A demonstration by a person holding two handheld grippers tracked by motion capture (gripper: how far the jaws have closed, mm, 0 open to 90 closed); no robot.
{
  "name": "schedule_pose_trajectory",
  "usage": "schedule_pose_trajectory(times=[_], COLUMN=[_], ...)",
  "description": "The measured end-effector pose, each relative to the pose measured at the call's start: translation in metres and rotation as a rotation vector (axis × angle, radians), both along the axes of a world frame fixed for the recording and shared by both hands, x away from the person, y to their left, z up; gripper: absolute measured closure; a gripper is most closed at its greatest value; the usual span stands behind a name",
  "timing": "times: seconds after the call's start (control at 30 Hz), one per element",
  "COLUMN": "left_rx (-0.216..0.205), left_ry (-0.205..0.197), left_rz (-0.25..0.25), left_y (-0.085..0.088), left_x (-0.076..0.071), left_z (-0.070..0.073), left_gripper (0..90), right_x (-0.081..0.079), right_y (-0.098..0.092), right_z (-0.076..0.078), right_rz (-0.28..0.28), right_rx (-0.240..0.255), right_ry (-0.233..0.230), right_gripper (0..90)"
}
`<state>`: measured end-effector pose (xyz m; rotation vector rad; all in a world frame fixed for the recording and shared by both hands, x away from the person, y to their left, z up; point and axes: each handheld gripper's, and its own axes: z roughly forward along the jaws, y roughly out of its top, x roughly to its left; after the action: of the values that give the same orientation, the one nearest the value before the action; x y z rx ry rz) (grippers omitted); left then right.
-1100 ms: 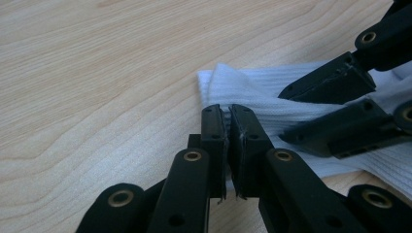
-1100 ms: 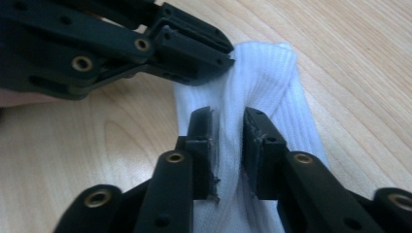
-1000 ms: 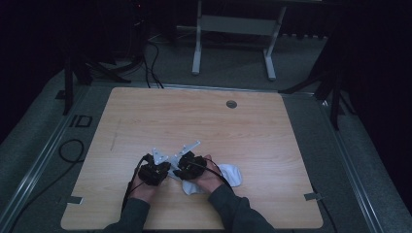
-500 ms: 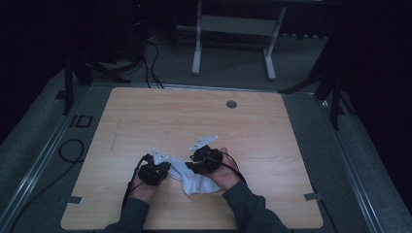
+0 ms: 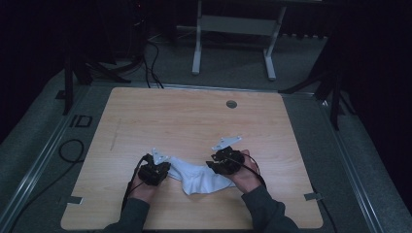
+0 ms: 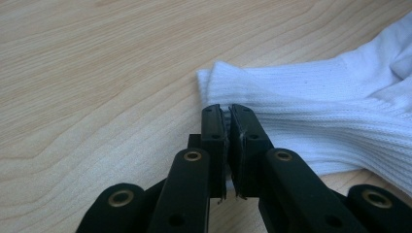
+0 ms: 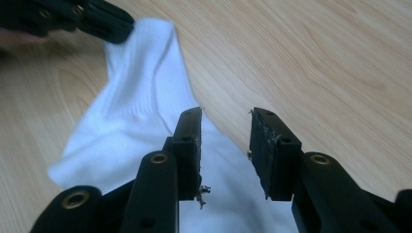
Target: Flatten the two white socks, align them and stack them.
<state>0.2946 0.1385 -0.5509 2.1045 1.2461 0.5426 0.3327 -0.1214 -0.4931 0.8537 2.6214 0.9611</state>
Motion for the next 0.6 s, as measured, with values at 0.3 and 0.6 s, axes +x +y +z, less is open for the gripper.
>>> schedule_pose_trajectory(times=[0.3, 0.6], left_rx=[0.001, 0.003], left_ry=[0.001, 0.002], left_rz=[0.000, -0.002], left_y=[0.000, 0.000], left_x=[0.000, 0.000], left_z=[0.000, 0.000], left_gripper=[84.8, 84.9], right_x=[-0.002, 0.001], right_y=[-0.026, -0.041], right_z=[-0.018, -0.037], right_rz=[-0.061, -0.082], right_rx=[-0.027, -0.030], right_ry=[0.046, 0.113], right_gripper=[64.5, 62.5])
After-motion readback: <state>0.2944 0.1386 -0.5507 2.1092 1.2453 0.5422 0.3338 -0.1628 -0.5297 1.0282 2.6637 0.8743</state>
